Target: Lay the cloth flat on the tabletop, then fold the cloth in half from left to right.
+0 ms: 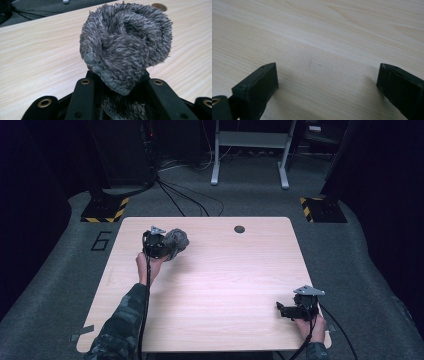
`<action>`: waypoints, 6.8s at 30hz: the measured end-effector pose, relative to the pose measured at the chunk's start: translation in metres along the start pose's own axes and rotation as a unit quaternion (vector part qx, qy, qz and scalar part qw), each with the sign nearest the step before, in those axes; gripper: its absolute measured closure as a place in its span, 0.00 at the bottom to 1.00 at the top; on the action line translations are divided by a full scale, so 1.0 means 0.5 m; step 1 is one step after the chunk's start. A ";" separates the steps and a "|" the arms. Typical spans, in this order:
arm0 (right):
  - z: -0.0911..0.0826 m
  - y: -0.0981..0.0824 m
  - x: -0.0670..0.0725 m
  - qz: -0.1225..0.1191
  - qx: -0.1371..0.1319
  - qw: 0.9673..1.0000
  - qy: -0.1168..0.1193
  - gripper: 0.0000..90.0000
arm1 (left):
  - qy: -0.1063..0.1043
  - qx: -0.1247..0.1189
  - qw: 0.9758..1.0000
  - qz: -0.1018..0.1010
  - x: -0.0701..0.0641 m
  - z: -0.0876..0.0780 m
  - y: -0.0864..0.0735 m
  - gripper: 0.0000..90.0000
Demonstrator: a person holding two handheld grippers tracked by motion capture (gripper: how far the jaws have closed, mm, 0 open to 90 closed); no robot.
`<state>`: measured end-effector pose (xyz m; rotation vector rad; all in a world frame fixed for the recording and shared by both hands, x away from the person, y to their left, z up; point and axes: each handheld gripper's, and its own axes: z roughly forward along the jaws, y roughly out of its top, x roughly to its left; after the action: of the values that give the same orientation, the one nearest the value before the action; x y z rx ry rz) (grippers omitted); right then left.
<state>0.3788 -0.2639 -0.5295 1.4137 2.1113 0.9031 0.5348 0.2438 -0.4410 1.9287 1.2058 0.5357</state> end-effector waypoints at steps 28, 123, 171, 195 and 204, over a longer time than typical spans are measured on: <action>-0.001 0.000 -0.001 -0.002 0.000 1.000 0.000 0.04 | -0.077 -0.013 0.993 0.088 -0.162 -0.078 -0.047 0.77; 0.065 0.196 0.315 -0.091 -0.018 0.987 0.132 0.95 | -0.174 0.024 0.984 0.034 -0.241 -0.105 -0.314 0.96; 0.056 0.110 0.386 -0.054 0.033 0.994 0.084 0.63 | -0.168 -0.021 0.985 -0.020 -0.214 -0.114 -0.321 0.95; 0.018 0.119 0.278 -0.055 -0.004 0.998 0.042 0.97 | -0.152 -0.034 0.987 -0.022 -0.201 -0.126 -0.320 0.96; 0.002 0.131 0.234 -0.051 -0.012 0.999 0.011 0.97 | -0.125 -0.040 0.991 -0.023 -0.148 -0.158 -0.312 0.96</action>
<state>0.3769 -0.1381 -0.4833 1.2767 2.1600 0.9052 0.3595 0.2474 -0.5133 1.8333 1.0485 0.3023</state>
